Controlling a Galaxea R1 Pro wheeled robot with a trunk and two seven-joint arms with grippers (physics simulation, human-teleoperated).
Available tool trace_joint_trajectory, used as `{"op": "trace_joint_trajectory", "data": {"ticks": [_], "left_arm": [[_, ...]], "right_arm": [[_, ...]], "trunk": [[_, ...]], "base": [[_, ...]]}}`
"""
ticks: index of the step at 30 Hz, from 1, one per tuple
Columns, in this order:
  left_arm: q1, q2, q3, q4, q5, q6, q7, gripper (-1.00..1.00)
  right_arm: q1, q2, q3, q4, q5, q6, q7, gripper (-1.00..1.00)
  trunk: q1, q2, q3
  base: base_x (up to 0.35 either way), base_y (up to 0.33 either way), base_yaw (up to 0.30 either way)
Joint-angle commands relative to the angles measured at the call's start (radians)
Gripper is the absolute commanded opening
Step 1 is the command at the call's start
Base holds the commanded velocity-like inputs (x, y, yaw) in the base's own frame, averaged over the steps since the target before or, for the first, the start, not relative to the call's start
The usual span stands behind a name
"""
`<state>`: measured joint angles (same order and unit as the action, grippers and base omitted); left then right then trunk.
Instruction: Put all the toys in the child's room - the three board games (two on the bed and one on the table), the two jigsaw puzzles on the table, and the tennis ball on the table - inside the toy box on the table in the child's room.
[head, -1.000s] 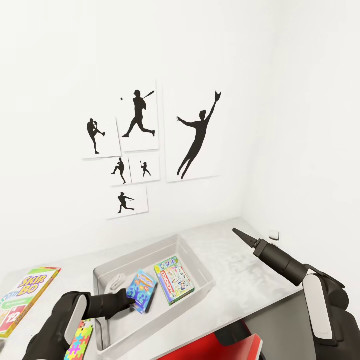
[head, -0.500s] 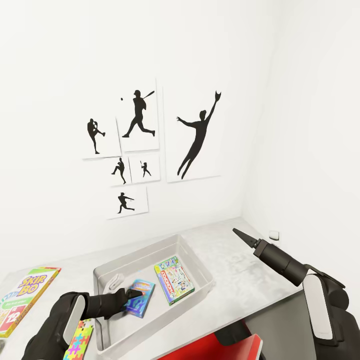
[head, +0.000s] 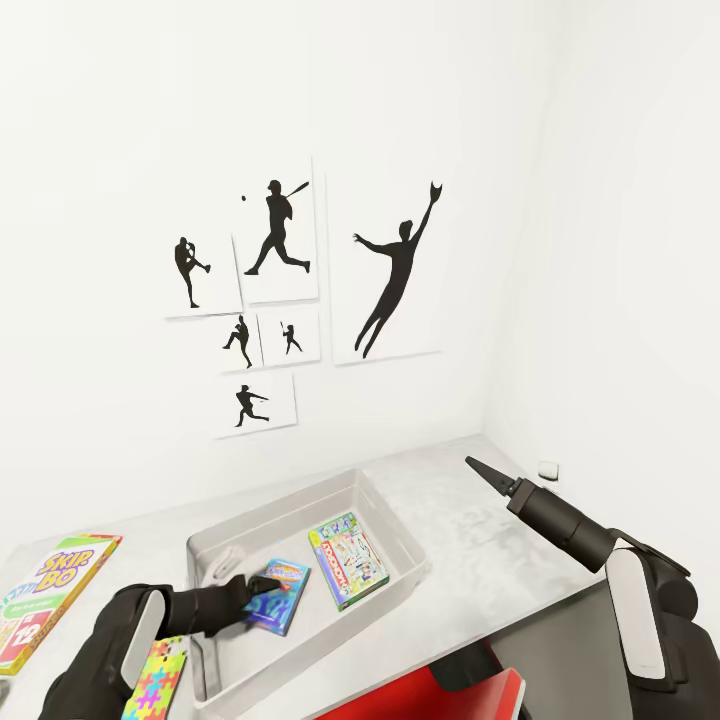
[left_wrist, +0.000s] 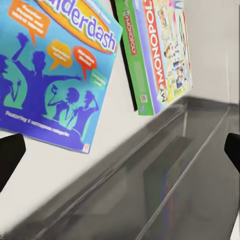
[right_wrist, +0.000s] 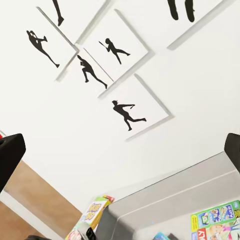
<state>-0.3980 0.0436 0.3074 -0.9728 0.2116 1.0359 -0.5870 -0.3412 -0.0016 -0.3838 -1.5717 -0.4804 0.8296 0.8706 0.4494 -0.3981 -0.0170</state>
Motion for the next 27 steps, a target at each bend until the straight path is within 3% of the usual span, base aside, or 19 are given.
{"op": "trace_joint_trajectory", "data": {"ticks": [1,6,15,18,27], "left_arm": [[-0.001,0.000,0.007,-0.001,0.000,0.006,-0.004,1.00],[-0.001,0.004,0.052,-0.010,-0.001,0.007,-0.006,1.00],[-0.001,0.007,0.063,-0.048,0.000,0.010,-0.018,1.00],[0.000,0.009,0.063,-0.058,-0.001,0.010,-0.061,1.00],[0.006,0.071,0.061,-0.068,-0.003,0.011,-0.249,1.00]], "right_arm": [[-0.001,0.000,-0.001,0.001,-0.001,0.005,0.002,1.00],[-0.001,0.000,-0.001,0.001,-0.002,0.005,0.002,1.00],[-0.001,-0.006,0.000,0.001,-0.003,0.005,0.002,1.00],[-0.001,-0.007,0.000,0.002,-0.003,0.005,0.002,1.00],[-0.001,-0.008,0.000,0.002,-0.003,0.005,0.002,1.00]], "trunk": [[0.001,-0.002,-0.002],[0.001,-0.002,-0.002],[0.001,-0.002,-0.002],[0.001,-0.002,-0.002],[0.001,-0.002,-0.002]], "base": [[0.000,0.000,0.000],[0.000,0.000,0.000],[0.000,0.000,0.000],[0.000,0.000,0.000],[0.000,0.000,0.000]]}}
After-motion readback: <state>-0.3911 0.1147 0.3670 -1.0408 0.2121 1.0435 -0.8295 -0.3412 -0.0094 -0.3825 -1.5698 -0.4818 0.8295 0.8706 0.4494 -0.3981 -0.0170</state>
